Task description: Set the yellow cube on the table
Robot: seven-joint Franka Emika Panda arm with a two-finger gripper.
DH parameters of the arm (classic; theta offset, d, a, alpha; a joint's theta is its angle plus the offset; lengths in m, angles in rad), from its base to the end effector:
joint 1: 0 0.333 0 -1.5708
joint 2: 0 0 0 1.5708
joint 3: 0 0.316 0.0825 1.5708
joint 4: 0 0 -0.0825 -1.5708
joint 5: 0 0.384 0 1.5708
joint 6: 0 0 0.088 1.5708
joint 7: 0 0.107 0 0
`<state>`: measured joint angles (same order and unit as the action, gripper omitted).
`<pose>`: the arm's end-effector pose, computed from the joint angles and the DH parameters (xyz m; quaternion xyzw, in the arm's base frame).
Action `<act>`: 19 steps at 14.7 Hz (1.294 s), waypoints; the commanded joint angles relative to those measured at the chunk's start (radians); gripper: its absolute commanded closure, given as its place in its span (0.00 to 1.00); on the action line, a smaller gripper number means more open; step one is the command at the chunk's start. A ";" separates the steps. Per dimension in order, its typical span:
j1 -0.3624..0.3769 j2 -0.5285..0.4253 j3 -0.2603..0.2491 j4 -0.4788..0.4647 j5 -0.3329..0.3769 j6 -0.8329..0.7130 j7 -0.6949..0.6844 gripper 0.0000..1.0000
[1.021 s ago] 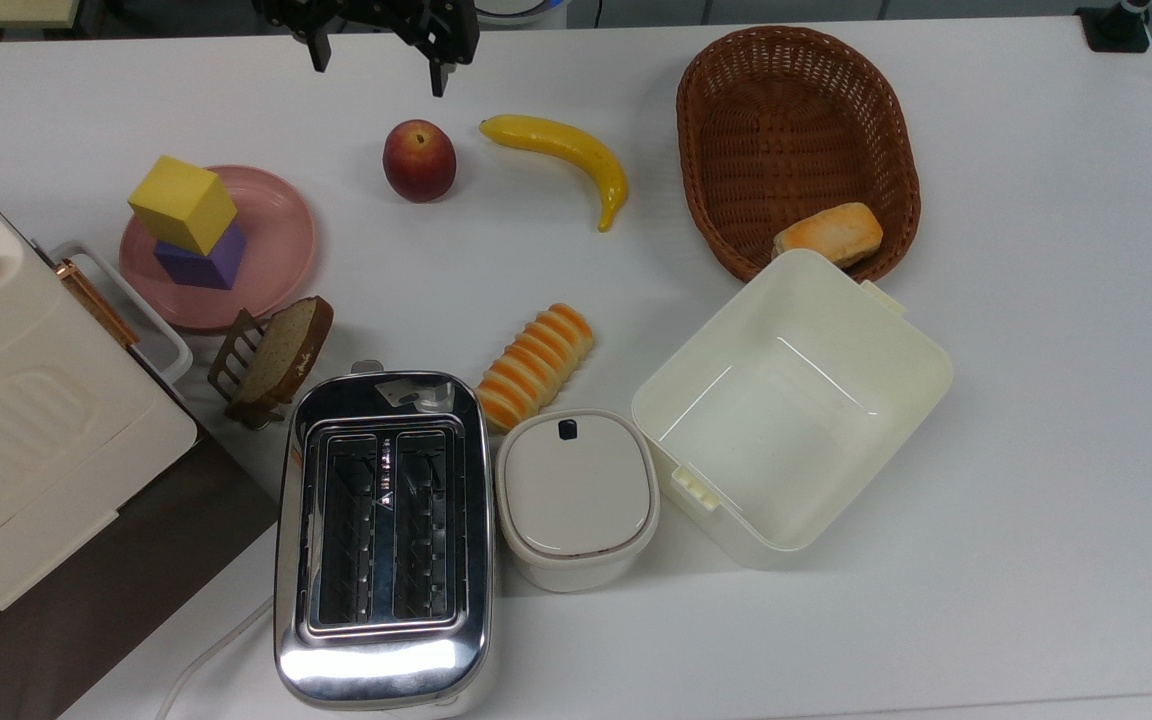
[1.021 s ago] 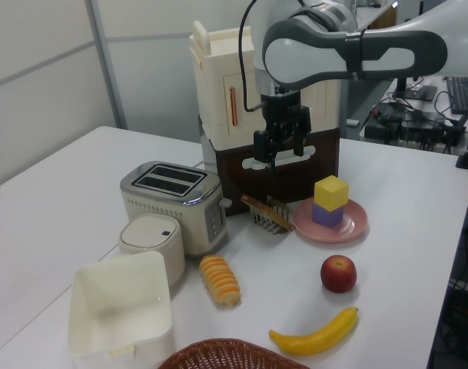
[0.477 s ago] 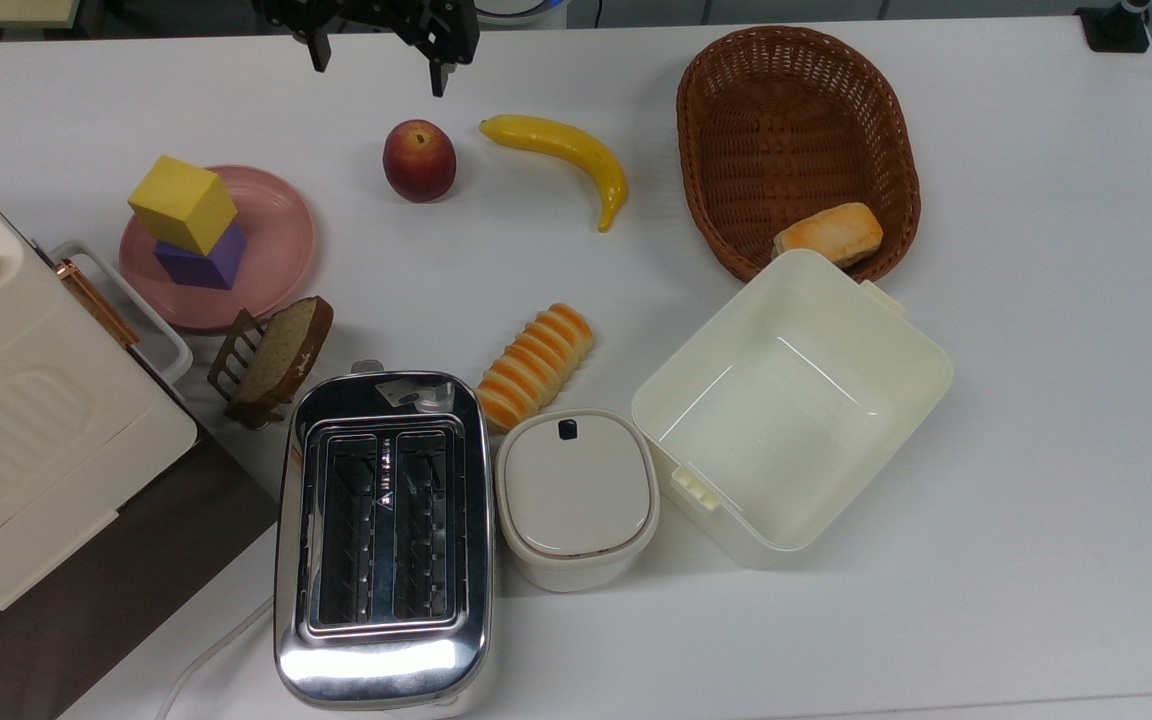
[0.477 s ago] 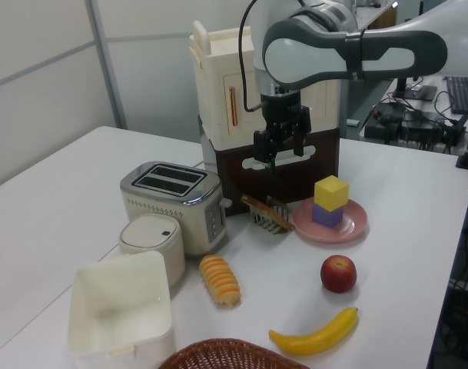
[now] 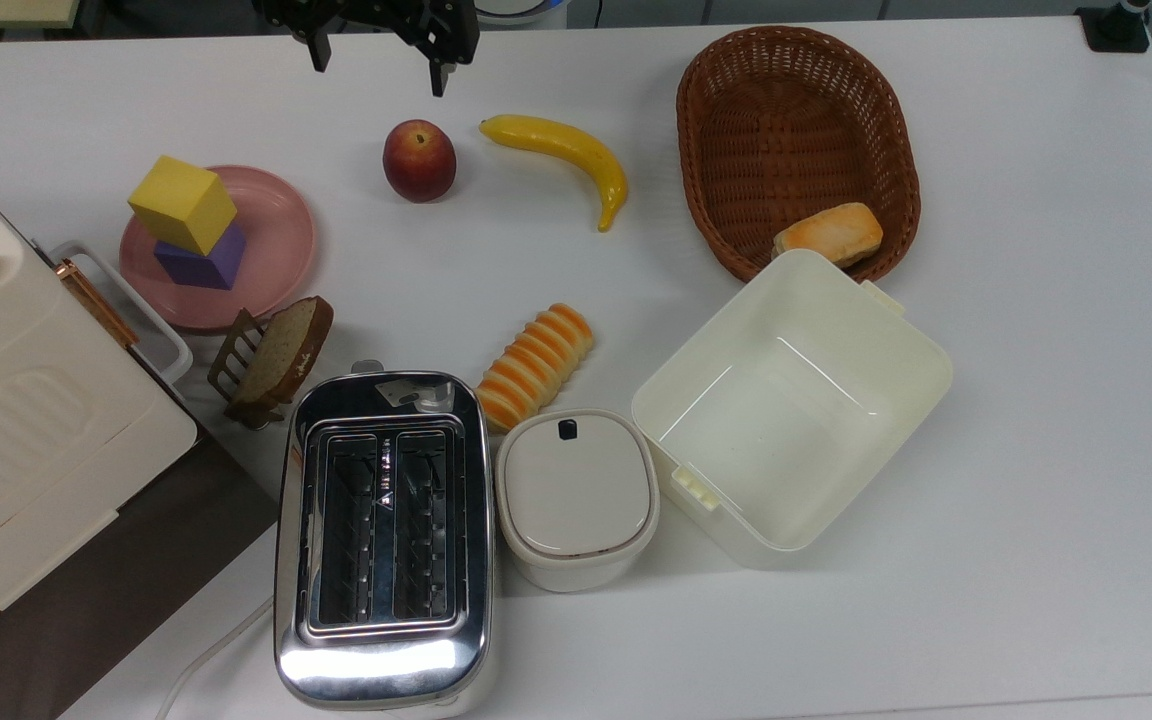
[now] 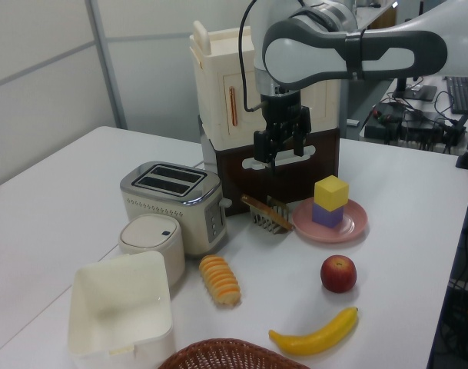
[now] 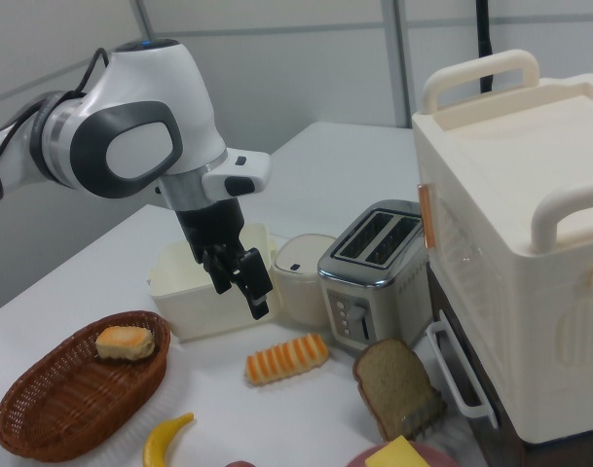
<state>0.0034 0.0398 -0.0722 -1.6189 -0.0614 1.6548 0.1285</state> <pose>0.5706 -0.0447 0.5869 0.9949 -0.0958 -0.0009 0.0321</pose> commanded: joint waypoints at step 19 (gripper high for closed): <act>-0.039 0.006 -0.147 0.005 0.019 -0.008 -0.010 0.00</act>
<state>-0.0402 0.0399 -0.1493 -1.6157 -0.0614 1.6388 0.1273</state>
